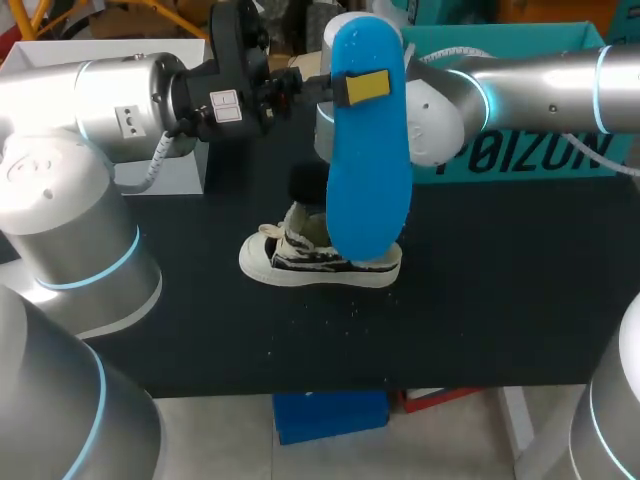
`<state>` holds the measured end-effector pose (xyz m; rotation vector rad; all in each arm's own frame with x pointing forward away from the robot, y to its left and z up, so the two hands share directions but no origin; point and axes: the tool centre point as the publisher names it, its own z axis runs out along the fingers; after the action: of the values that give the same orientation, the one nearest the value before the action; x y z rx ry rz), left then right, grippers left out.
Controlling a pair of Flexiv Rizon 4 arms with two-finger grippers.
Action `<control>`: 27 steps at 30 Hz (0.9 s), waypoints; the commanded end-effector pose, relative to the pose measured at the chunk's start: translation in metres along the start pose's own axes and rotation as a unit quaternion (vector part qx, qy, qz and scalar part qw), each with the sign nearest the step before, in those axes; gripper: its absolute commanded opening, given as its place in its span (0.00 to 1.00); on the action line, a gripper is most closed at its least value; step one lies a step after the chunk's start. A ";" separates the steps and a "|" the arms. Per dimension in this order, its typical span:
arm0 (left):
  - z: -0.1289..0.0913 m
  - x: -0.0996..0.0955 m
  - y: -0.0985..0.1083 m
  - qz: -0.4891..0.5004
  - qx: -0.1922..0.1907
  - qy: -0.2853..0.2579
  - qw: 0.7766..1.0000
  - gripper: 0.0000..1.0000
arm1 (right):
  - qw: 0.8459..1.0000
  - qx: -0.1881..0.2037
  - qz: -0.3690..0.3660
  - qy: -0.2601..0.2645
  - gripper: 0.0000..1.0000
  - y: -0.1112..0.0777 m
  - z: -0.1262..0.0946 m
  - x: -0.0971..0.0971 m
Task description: Take the shoe out of the shoebox, open the shoe tongue, remove and reinsert the insole, then place the shoe into the shoebox
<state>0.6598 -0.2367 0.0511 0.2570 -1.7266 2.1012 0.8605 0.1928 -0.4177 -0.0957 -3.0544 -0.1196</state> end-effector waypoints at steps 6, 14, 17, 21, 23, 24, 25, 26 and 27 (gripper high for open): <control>0.002 0.000 0.001 0.000 0.000 -0.002 1.000 0.00 | 1.000 0.003 0.000 0.001 0.00 0.002 0.003 0.003; 0.002 0.000 0.001 0.000 0.000 -0.002 1.000 0.00 | 1.000 0.003 0.000 0.001 0.00 0.002 0.003 0.003; 0.002 0.000 0.001 0.000 0.000 -0.002 1.000 0.00 | 1.000 0.003 0.000 0.001 0.00 0.002 0.003 0.003; 0.002 0.000 0.001 0.000 0.000 -0.002 1.000 0.00 | 0.999 0.029 -0.003 -0.022 0.00 -0.008 -0.021 0.000; 0.002 0.000 0.001 0.000 0.000 -0.002 1.000 0.00 | 0.997 0.035 0.050 -0.050 0.00 -0.016 -0.052 -0.007; 0.002 0.000 0.001 0.000 0.000 -0.002 1.000 0.00 | 0.995 0.030 0.076 -0.056 0.00 -0.021 -0.069 -0.011; 0.002 0.000 0.001 0.000 0.000 -0.002 1.000 0.00 | 0.993 0.029 0.095 -0.066 0.00 -0.026 -0.083 -0.014; 0.002 0.000 0.001 0.000 0.000 -0.002 1.000 0.00 | 0.989 0.028 0.124 -0.074 0.00 -0.031 -0.096 -0.016; 0.002 0.000 0.001 0.000 0.000 -0.002 1.000 0.00 | 0.985 0.020 0.150 -0.081 0.00 -0.035 -0.108 -0.019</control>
<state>0.6598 -0.2367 0.0511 0.2570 -1.7267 2.1012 0.8904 0.1713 -0.3855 -0.3172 -3.1266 -0.0007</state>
